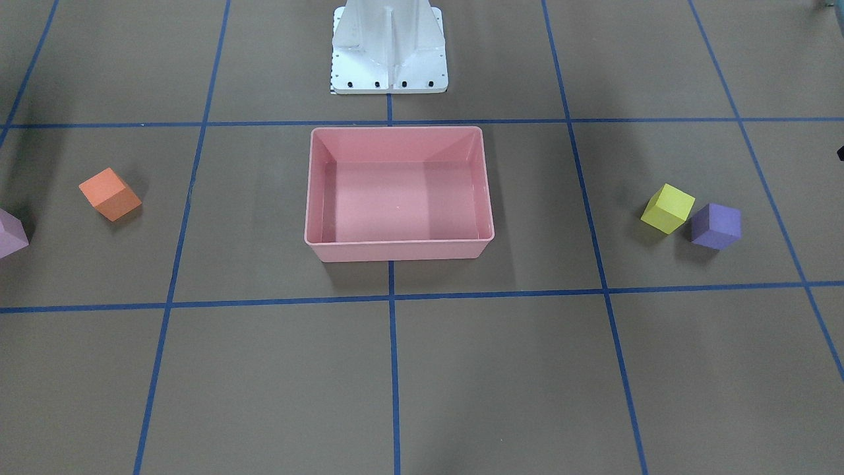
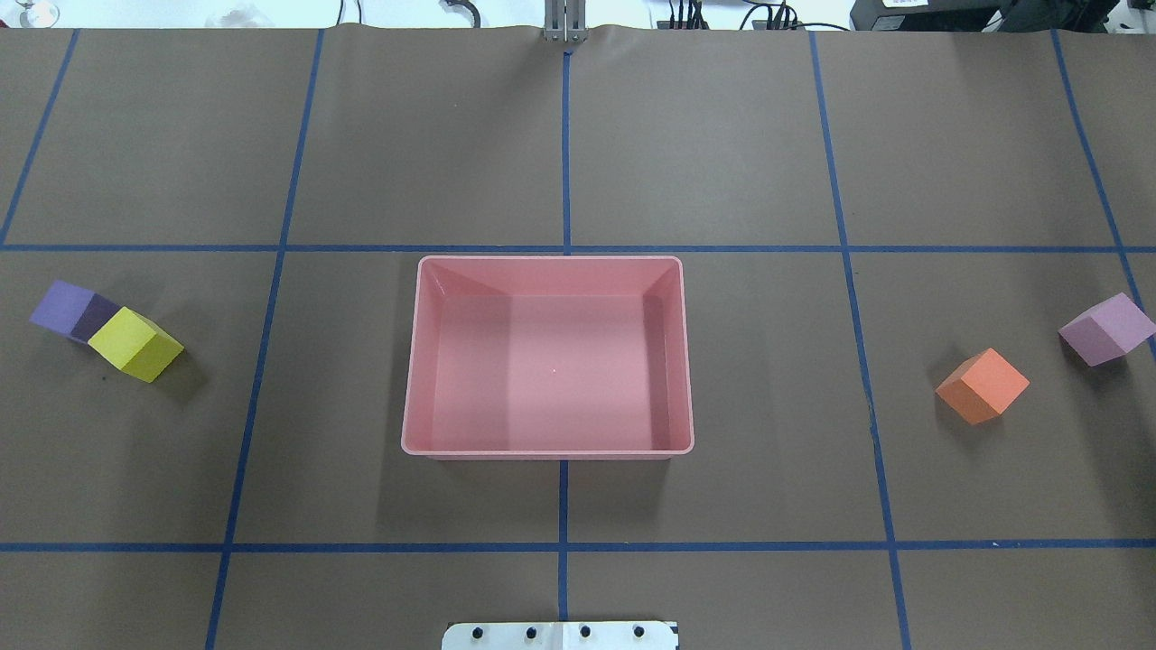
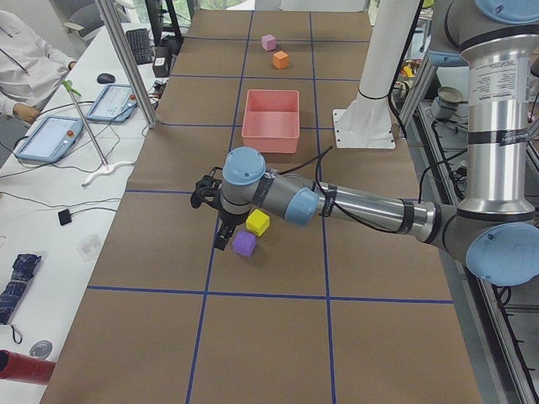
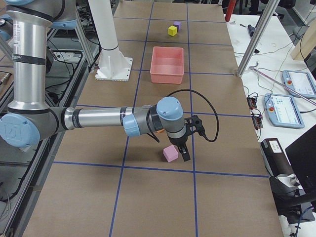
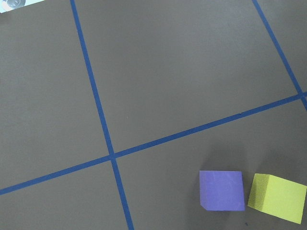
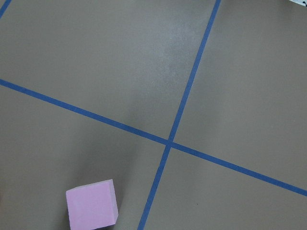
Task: Place blocks into pink bin with both arms
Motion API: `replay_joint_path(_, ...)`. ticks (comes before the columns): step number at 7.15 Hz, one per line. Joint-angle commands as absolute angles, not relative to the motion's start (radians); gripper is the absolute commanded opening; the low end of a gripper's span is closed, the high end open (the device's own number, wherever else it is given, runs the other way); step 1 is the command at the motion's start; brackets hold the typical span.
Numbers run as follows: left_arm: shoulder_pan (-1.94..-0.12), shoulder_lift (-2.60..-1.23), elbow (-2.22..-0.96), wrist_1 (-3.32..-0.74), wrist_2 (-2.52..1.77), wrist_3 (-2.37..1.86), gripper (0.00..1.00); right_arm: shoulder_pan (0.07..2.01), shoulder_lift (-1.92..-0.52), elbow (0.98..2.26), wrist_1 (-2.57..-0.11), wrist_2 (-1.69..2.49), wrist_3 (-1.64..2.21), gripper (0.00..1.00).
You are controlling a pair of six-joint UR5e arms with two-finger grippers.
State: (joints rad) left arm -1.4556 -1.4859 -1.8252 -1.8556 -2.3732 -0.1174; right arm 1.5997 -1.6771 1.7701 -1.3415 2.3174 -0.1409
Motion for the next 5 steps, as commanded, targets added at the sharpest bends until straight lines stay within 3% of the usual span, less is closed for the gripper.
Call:
replay_joint_path(1, -1.331, -1.491, -1.705, -2.089, -2.343, -0.361, 1.00, 1.598, -1.677, 1.769, -1.342, 2.319, -0.140, 1.00)
replay_joint_path(2, -1.260, -1.509, -1.622, -2.237, -2.307, -0.462, 1.00, 1.598, -1.677, 1.766, -1.342, 2.319, -0.140, 1.00)
replay_joint_path(5, -1.076, -1.534, -1.592, -2.290, -2.152, -0.567, 1.00, 1.598, -1.677, 1.764, -1.342, 2.318, -0.140, 1.00)
